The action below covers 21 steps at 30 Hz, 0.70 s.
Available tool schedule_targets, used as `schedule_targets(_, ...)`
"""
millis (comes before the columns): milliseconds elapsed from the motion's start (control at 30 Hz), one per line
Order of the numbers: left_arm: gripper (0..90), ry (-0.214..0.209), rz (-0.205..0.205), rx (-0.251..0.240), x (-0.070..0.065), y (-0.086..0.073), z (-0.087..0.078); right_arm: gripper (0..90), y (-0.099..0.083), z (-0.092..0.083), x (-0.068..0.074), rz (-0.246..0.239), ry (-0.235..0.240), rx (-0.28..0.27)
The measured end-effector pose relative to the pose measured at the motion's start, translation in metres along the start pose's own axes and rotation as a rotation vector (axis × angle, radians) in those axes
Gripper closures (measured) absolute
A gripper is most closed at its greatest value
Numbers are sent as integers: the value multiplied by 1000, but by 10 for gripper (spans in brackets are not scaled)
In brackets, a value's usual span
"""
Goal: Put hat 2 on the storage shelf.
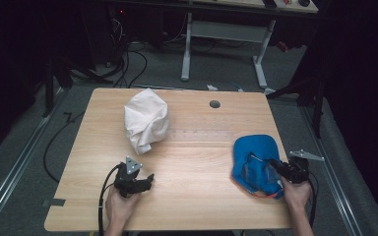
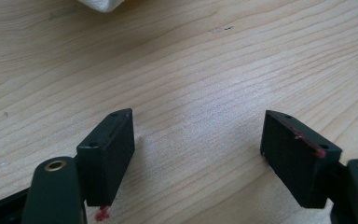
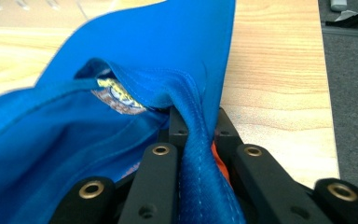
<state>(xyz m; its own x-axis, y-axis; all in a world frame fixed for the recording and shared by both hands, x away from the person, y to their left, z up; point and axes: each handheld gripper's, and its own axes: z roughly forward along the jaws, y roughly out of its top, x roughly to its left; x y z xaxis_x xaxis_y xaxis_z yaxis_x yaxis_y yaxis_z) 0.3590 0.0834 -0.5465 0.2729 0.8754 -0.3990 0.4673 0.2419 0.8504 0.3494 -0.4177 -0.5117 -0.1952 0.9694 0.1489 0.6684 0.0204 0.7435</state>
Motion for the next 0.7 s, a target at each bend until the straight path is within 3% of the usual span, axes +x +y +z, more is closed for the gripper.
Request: schedule_targets(700, 254, 13, 1, -3, -2, -1, 0, 839, 10, -57, 36, -63, 14, -83)
